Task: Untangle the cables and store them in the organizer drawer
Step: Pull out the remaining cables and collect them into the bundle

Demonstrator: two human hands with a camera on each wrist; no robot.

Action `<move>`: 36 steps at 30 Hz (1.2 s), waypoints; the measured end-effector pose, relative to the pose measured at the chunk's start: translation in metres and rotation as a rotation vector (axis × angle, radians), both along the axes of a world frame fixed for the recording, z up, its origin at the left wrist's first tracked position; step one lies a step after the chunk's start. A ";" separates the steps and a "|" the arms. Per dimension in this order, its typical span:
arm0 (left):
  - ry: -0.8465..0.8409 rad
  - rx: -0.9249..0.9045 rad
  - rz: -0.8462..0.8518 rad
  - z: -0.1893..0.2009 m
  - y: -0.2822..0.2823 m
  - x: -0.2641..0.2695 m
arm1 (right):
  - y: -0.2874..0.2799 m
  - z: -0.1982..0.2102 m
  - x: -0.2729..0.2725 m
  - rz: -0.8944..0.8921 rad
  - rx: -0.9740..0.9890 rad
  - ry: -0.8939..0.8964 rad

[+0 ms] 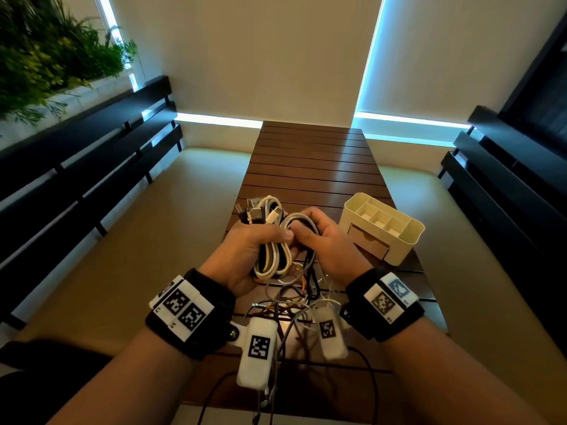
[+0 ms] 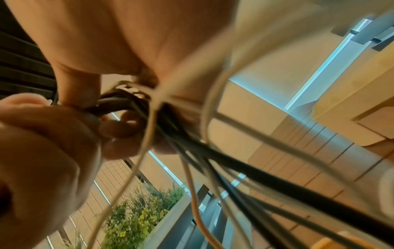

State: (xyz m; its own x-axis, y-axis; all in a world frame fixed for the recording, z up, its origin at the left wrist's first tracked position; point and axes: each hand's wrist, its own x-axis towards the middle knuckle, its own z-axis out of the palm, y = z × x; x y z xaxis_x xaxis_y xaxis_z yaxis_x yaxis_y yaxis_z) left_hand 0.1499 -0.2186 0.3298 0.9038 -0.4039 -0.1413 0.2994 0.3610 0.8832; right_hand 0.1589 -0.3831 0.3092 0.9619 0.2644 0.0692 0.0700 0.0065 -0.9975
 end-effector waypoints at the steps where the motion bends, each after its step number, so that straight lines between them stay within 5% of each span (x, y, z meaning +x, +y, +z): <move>1: 0.000 -0.024 -0.008 0.005 0.003 0.001 | 0.000 -0.007 -0.002 -0.007 -0.062 0.000; 6: -0.049 0.021 0.017 0.012 0.014 0.006 | 0.001 -0.025 -0.006 -0.029 -0.209 0.117; 19: -0.037 0.051 0.059 0.007 0.019 0.004 | -0.006 0.014 -0.003 -0.129 -0.199 -0.142; 23: -0.064 -0.101 -0.020 0.023 0.021 0.006 | -0.004 0.007 -0.005 -0.045 -0.485 -0.146; 29: -0.143 -0.366 0.077 0.047 0.034 0.018 | -0.028 -0.001 0.021 0.025 -0.945 0.024; 36: -0.140 -0.011 0.088 0.034 0.031 0.020 | -0.051 0.011 0.023 0.076 -1.132 0.127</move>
State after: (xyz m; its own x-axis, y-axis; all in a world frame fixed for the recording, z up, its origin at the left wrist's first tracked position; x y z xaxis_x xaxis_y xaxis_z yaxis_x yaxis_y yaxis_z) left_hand 0.1695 -0.1880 0.3636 0.9462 -0.3234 -0.0077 0.1408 0.3904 0.9098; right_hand 0.1815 -0.4337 0.3199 0.9237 0.1712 -0.3428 0.0063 -0.9013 -0.4332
